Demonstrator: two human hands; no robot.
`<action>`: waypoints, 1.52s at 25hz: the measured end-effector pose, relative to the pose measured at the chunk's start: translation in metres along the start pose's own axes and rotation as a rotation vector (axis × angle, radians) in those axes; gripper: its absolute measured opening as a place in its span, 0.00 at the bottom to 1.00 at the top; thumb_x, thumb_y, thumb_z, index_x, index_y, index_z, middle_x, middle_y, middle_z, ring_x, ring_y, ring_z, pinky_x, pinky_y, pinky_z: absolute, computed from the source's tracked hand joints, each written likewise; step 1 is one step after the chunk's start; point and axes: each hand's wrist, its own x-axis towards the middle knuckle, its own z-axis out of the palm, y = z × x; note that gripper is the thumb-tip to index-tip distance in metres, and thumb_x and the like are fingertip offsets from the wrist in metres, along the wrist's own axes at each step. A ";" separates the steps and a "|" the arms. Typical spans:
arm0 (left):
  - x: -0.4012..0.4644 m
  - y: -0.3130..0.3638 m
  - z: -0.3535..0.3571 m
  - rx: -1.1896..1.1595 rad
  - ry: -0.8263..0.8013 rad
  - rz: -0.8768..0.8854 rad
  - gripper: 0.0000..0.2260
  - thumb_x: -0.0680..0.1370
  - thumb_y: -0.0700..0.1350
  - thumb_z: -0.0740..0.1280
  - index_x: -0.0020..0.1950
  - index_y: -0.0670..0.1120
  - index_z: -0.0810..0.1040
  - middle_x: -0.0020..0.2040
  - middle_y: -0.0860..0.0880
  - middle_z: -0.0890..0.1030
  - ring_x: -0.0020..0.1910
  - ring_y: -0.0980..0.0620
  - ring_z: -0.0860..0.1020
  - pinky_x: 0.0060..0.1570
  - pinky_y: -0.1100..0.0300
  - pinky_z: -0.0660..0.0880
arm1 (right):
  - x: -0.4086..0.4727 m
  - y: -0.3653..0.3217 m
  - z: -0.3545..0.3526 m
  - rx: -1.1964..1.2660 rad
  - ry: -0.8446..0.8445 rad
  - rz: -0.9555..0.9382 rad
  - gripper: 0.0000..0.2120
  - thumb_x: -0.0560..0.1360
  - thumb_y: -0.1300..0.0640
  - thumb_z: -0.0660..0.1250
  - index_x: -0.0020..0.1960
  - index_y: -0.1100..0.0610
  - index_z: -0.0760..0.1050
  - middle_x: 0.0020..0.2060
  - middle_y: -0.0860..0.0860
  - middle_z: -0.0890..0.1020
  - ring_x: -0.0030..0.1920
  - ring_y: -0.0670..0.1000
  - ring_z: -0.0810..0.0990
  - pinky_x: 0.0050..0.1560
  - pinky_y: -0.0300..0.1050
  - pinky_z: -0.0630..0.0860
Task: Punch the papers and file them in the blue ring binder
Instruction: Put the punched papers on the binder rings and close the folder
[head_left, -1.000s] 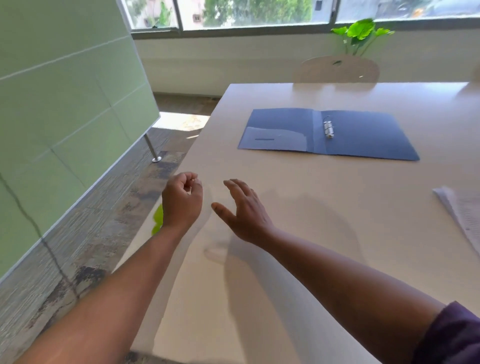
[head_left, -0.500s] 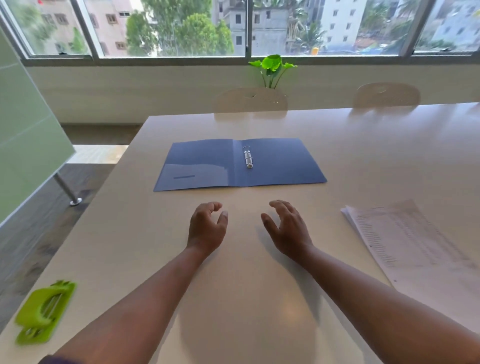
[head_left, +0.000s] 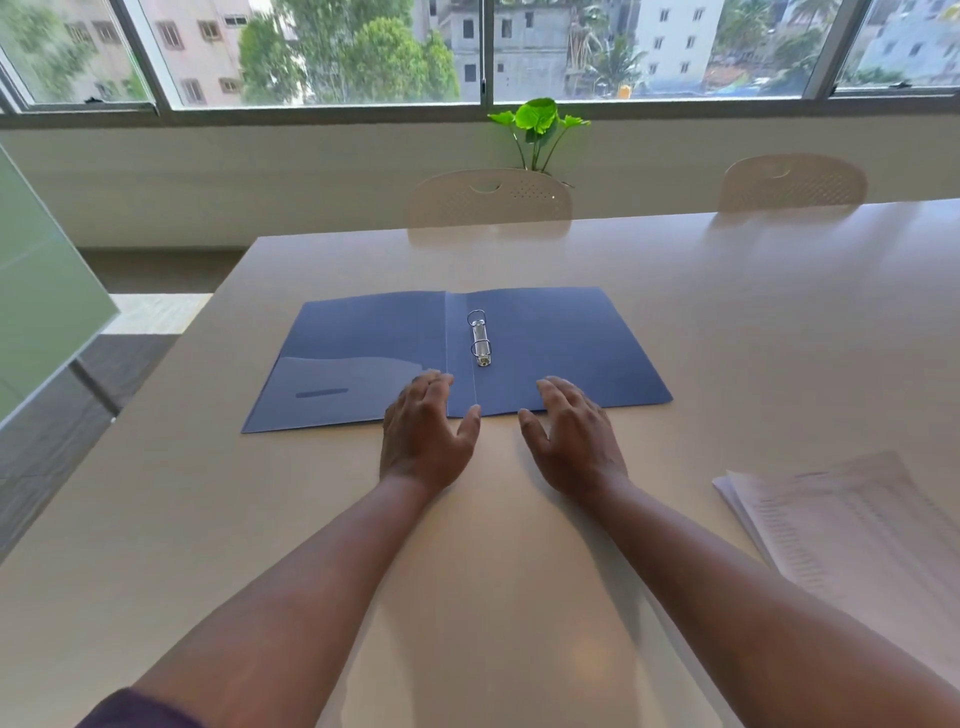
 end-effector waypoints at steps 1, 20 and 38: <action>0.007 0.000 0.004 0.011 -0.001 0.013 0.24 0.78 0.55 0.68 0.69 0.43 0.75 0.70 0.45 0.76 0.72 0.45 0.71 0.70 0.48 0.66 | 0.009 0.001 0.002 -0.028 -0.008 -0.011 0.27 0.83 0.46 0.59 0.78 0.58 0.65 0.77 0.55 0.69 0.79 0.54 0.63 0.76 0.52 0.60; 0.010 0.013 0.005 0.335 -0.537 -0.075 0.28 0.82 0.64 0.44 0.81 0.64 0.45 0.83 0.56 0.42 0.82 0.49 0.39 0.74 0.32 0.37 | 0.008 -0.004 0.004 -0.253 -0.296 0.055 0.32 0.81 0.34 0.45 0.82 0.43 0.50 0.83 0.47 0.49 0.83 0.49 0.44 0.81 0.50 0.43; -0.166 0.040 -0.070 0.328 -0.574 -0.063 0.28 0.82 0.64 0.43 0.82 0.62 0.43 0.83 0.55 0.41 0.82 0.49 0.38 0.75 0.33 0.37 | -0.176 -0.030 -0.026 -0.296 -0.337 0.012 0.30 0.83 0.36 0.44 0.83 0.44 0.48 0.83 0.48 0.48 0.83 0.51 0.44 0.81 0.50 0.44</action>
